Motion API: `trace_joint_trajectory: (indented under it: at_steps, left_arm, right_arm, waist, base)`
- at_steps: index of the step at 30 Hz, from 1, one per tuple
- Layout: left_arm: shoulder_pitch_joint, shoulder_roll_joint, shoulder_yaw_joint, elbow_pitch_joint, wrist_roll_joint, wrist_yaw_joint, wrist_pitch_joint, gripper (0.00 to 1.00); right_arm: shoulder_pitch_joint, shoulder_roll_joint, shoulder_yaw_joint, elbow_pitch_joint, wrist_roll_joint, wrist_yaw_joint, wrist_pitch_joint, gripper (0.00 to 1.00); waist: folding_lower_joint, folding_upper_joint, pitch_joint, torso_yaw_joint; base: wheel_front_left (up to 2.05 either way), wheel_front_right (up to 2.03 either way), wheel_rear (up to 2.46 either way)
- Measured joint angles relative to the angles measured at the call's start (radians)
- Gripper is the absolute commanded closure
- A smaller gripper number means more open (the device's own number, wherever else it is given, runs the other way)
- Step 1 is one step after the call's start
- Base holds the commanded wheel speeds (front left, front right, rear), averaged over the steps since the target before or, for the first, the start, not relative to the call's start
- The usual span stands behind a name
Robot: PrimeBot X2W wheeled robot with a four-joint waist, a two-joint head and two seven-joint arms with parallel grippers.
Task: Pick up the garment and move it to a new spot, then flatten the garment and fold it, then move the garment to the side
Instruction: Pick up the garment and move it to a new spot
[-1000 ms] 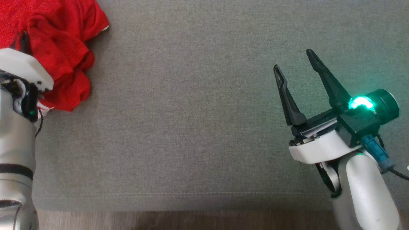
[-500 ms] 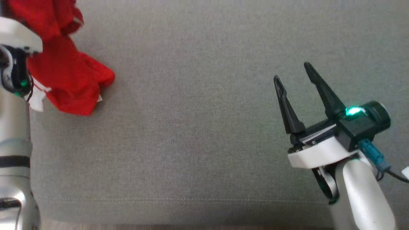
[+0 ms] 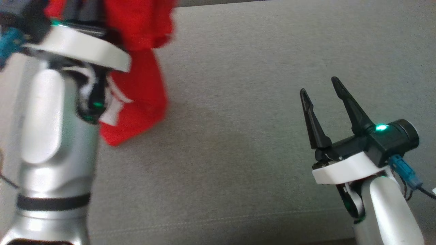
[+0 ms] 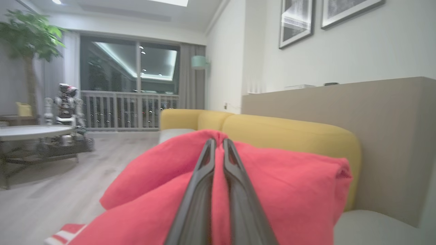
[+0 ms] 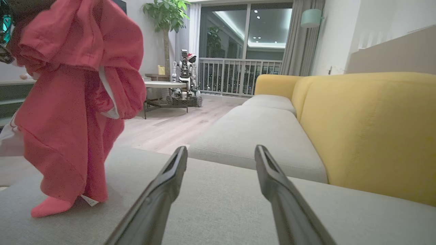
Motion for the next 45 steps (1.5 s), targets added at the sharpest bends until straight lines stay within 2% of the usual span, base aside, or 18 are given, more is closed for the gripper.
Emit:
trace_joint_trajectory:
  at_steps: [4,11,16,18,20,21,22,25,29,32,35,37,41,45]
  left_arm:
    - [0.021,-0.058,-0.057,-0.053,-0.010,0.005,0.026,1.00]
    - [0.025,-0.098,-0.141,-0.050,-0.034,0.038,0.010,1.00]
    - [0.018,-0.107,-0.241,0.052,-0.034,0.080,-0.026,1.00]
    - [0.018,-0.107,-0.312,0.153,-0.044,0.089,-0.039,1.00]
    - [0.019,-0.108,-0.376,0.233,-0.044,0.089,-0.036,0.57]
    - [0.020,-0.109,-0.400,0.268,-0.051,0.094,-0.036,0.13]
    - [0.019,-0.111,-0.418,0.301,-0.053,0.103,-0.038,0.00]
    - [0.019,-0.110,-0.449,0.371,-0.066,0.121,-0.056,0.00]
    - [0.019,-0.110,-0.446,0.381,-0.113,0.141,-0.097,0.00]
    - [0.023,-0.110,-0.415,0.362,-0.127,0.149,-0.108,0.00]
    - [0.055,-0.095,-0.373,0.287,-0.127,0.160,-0.110,0.00]
    - [0.114,-0.078,-0.341,0.211,-0.119,0.167,-0.112,0.00]
    - [0.318,-0.032,-0.272,0.085,-0.100,0.208,-0.116,0.00]
    - [0.528,-0.031,-0.214,-0.041,-0.088,0.219,-0.116,0.00]
  right_arm:
    - [0.000,0.000,-0.007,-0.008,0.007,0.000,-0.007,0.00]
    - [-0.002,0.000,-0.010,-0.012,0.023,0.000,-0.017,0.00]
    - [-0.006,0.000,-0.012,-0.011,0.035,0.000,-0.025,0.00]
    - [-0.007,0.001,-0.009,-0.009,0.045,0.000,-0.030,0.00]
    - [-0.008,0.001,-0.007,-0.009,0.050,0.000,-0.033,0.00]
    - [-0.008,0.001,-0.006,-0.008,0.050,0.000,-0.033,0.00]
    - [-0.009,0.001,-0.005,-0.007,0.050,0.000,-0.034,0.00]
    - [-0.010,0.001,-0.007,-0.005,0.050,0.000,-0.034,0.00]
    - [-0.009,0.001,-0.017,-0.004,0.047,0.000,-0.038,0.00]
    - [-0.006,0.001,-0.028,-0.002,0.039,0.000,-0.038,0.00]
    - [0.003,0.001,-0.041,-0.002,0.026,0.000,-0.039,0.00]
    - [0.022,0.001,-0.042,-0.001,0.012,0.000,-0.040,0.00]
    - [0.087,0.002,-0.058,-0.005,-0.002,0.000,-0.041,0.00]
    - [0.149,0.002,-0.088,-0.010,0.007,0.000,-0.041,0.00]
  waist:
    - [0.0000,0.0000,0.006,-0.053]
    - [0.0000,0.0000,0.030,-0.142]
    - [0.0000,0.0000,0.053,-0.218]
    - [0.0000,0.0000,0.067,-0.259]
    - [0.0000,0.0000,0.075,-0.282]
    - [0.0000,0.0000,0.080,-0.292]
    - [0.0000,0.0000,0.084,-0.300]
    - [0.0000,0.0000,0.092,-0.308]
    - [0.0000,0.0000,0.081,-0.280]
    - [0.0000,0.0000,0.063,-0.247]
    - [0.0000,0.0000,0.039,-0.206]
    - [0.0000,0.0000,0.021,-0.177]
    - [0.0000,0.0000,-0.020,-0.125]
    - [0.0000,0.0000,-0.055,-0.076]
  base:
    - [0.00,0.00,0.00]
    - [0.00,0.00,0.00]
    - [0.00,0.00,0.00]
    - [0.00,0.00,0.00]
    - [0.00,0.00,0.00]
    - [0.00,0.00,0.00]
    - [0.00,0.00,0.00]
    - [0.00,0.00,0.00]
    - [0.00,0.00,0.00]
    - [0.00,0.00,0.00]
    - [0.00,0.00,0.00]
    - [0.00,0.00,0.00]
    - [0.00,0.00,0.00]
    - [0.00,0.00,0.00]
